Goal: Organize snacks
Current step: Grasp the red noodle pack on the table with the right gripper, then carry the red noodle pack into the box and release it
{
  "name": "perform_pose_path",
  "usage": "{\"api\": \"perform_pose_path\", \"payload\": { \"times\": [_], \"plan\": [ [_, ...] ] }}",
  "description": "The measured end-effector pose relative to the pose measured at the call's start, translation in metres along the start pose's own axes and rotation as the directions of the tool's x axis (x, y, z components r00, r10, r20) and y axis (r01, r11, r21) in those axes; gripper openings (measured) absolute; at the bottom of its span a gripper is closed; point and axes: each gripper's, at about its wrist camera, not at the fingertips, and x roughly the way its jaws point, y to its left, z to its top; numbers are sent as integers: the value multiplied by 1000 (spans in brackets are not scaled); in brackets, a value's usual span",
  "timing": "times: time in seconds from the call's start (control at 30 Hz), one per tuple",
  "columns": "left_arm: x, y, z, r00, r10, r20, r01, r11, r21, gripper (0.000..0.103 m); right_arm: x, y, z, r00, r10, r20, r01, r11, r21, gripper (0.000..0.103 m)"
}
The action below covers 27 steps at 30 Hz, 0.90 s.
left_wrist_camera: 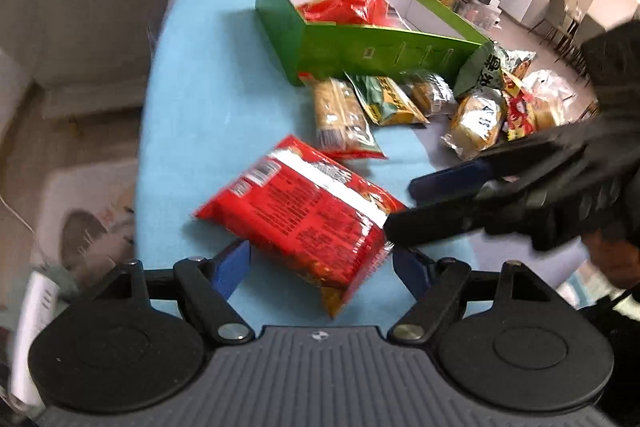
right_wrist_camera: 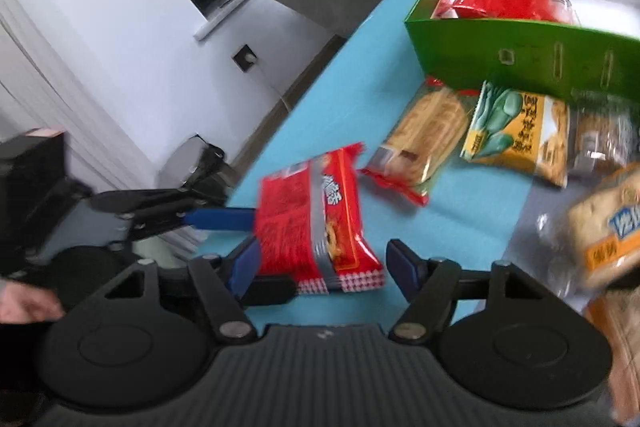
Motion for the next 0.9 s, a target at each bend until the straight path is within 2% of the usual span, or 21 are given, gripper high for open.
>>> {"api": "perform_pose_path", "payload": {
  "times": [0.13,0.23,0.3,0.37,0.4,0.5,0.57,0.73,0.8,0.9],
  "plan": [
    [0,8,2,1000,12,2,-12,999,-43,76,-10,0,9,997,-48,61,48,999,7,76],
    [10,15,1,1000,6,-23,-8,994,-106,76,1,-3,16,996,-73,49,71,997,27,76],
    [12,14,2,1000,7,-6,-8,994,-106,75,12,-4,20,997,-72,30,71,997,37,76],
    [11,13,4,1000,-3,3,4,995,-99,63,21,-4,21,998,-68,6,68,997,41,76],
    [11,12,5,1000,-13,9,14,996,-91,60,26,-3,23,998,-67,-9,67,997,38,72],
    [7,1,11,999,41,25,-41,999,-15,57,30,4,22,998,-60,-34,60,998,-8,57],
    [-3,-8,16,997,52,58,-54,998,36,57,19,8,23,999,-48,-19,48,999,-20,54],
    [-32,-35,50,982,52,180,-82,983,164,58,-31,12,36,993,-42,112,45,999,-30,53],
    [-34,-50,72,974,45,223,-99,966,237,58,-53,11,43,982,-59,181,67,997,-38,53],
    [-22,-72,106,965,17,263,-101,946,308,58,-79,1,55,954,-115,278,129,991,-31,54]
  ]
}}
